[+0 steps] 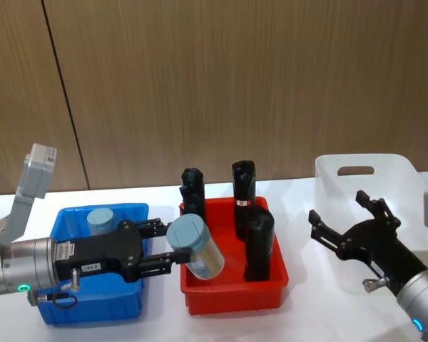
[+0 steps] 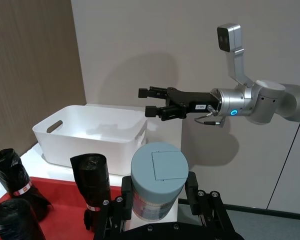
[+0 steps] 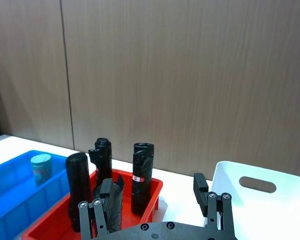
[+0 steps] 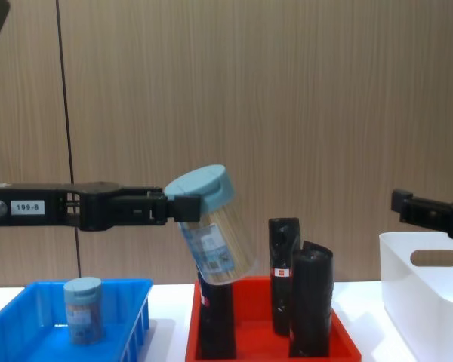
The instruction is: Pick the cotton swabs from the blue box and place them into the white box.
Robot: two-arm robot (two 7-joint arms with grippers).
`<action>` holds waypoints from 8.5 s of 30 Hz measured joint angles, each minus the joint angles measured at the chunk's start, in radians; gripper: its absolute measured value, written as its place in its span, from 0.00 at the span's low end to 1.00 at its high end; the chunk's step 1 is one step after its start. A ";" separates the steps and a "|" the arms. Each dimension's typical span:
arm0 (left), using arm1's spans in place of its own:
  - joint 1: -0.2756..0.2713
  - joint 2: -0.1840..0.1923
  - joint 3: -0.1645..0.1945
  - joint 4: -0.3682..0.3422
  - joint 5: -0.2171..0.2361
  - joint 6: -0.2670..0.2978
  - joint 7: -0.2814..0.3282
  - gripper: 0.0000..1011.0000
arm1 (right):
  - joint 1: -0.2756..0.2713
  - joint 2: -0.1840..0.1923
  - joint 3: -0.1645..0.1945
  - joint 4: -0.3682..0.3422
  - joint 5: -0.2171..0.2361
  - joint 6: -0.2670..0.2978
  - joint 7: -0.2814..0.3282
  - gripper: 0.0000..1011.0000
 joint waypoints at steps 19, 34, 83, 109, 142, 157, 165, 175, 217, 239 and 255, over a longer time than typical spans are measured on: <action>0.001 0.004 -0.001 0.000 0.002 -0.003 -0.001 0.63 | 0.032 0.061 0.014 -0.023 -0.025 0.081 0.233 0.99; 0.001 0.005 -0.001 0.000 0.003 -0.004 -0.001 0.63 | 0.098 0.099 0.016 -0.022 0.004 0.177 0.489 0.99; 0.001 0.005 -0.001 0.000 0.003 -0.004 -0.001 0.63 | 0.331 -0.012 -0.114 0.135 -0.100 0.273 0.790 0.99; 0.001 0.005 -0.001 0.000 0.003 -0.004 -0.001 0.63 | 0.395 -0.074 -0.177 0.209 -0.131 0.262 0.808 0.99; 0.001 0.005 -0.001 0.000 0.003 -0.004 0.000 0.63 | 0.445 -0.100 -0.211 0.295 -0.165 0.227 0.763 0.99; 0.001 0.005 -0.001 0.000 0.003 -0.004 0.000 0.67 | 0.459 -0.101 -0.220 0.312 -0.166 0.226 0.783 0.71; 0.001 0.005 -0.001 0.000 0.003 -0.004 0.000 0.88 | 0.464 -0.096 -0.224 0.315 -0.164 0.227 0.794 0.63; 0.001 0.005 -0.001 0.000 0.003 -0.004 -0.001 0.99 | 0.463 -0.083 -0.224 0.312 -0.150 0.224 0.797 0.63; 0.001 0.005 -0.001 0.000 0.003 -0.004 -0.001 0.99 | 0.403 0.096 -0.063 0.265 -0.015 0.152 0.437 0.63; 0.001 0.005 -0.001 0.000 0.003 -0.004 -0.001 0.99 | 0.487 0.095 -0.022 0.504 -0.057 0.145 0.257 0.63; 0.001 0.005 -0.001 0.000 0.003 -0.004 -0.001 0.99 | 0.525 0.079 -0.025 0.627 -0.086 0.132 0.241 0.76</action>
